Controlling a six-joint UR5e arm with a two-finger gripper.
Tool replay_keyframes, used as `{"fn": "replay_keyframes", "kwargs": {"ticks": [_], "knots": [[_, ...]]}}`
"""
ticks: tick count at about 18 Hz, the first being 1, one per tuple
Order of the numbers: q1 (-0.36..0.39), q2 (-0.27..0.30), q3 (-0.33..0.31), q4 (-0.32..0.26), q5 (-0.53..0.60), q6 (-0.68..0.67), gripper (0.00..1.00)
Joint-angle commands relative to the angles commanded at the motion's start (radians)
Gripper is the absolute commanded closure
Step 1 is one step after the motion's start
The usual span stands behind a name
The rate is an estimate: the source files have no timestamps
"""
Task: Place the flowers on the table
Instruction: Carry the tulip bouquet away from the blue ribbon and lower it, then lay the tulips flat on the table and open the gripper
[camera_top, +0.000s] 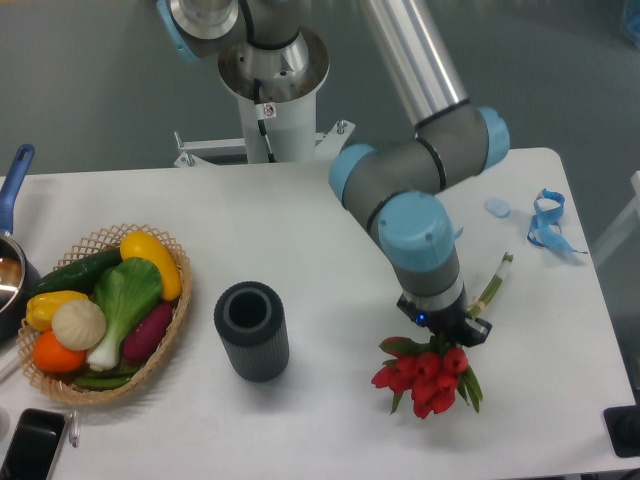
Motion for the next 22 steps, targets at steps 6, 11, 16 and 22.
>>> {"fn": "replay_keyframes", "kwargs": {"ticks": [6, 11, 16, 22], "knots": [[-0.006, -0.009, 0.005, 0.003, -0.044, -0.009, 0.71], [-0.006, -0.014, 0.012, 0.005, -0.080, -0.031, 0.50], [-0.005, 0.008, 0.041, 0.021, -0.083, -0.031, 0.00], [0.032, 0.129, 0.087, 0.008, -0.071, -0.018, 0.00]]}}
